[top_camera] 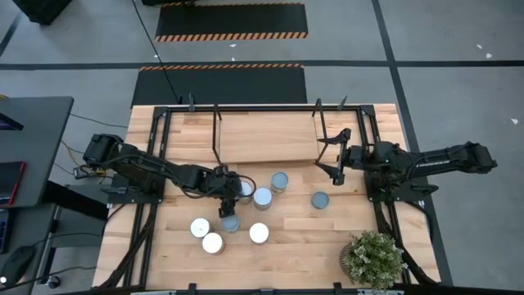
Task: Pick and place cans onto a shelf
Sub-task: Put the canned peaches on the shelf
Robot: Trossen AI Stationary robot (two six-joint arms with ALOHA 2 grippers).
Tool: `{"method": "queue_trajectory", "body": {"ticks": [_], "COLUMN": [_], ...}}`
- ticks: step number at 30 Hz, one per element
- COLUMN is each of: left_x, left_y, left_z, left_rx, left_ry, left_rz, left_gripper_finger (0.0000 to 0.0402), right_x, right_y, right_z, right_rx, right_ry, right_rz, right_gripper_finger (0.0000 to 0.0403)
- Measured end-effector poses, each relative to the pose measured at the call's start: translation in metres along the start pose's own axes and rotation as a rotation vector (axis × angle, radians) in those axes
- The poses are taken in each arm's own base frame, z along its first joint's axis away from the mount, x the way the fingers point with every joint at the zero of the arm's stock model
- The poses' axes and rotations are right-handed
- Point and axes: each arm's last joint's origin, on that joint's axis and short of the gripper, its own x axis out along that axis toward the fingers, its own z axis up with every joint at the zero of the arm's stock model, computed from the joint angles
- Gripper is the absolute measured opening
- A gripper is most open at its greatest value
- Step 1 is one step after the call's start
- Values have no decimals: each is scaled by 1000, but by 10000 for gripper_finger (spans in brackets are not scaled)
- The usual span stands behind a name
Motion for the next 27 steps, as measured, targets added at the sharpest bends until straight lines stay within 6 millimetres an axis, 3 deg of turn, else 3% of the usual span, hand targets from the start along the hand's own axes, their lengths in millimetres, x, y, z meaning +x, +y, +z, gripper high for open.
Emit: {"method": "queue_trajectory", "body": {"ticks": [4,15,27], "left_x": [-2,-17,2], "left_y": [0,1,5], "left_z": [0,18,26], "left_rx": [-16,32,53], "left_ry": [30,53,25], "left_rz": [7,1,-35], "left_gripper_finger": [278,393,396], "right_x": [3,12,17], "right_y": [2,4,5], "right_z": [-3,-2,-6], "right_rx": [10,43,42], "right_ry": [14,28,33], "right_rz": [25,61,60], "right_gripper_finger": [372,372,372]}}
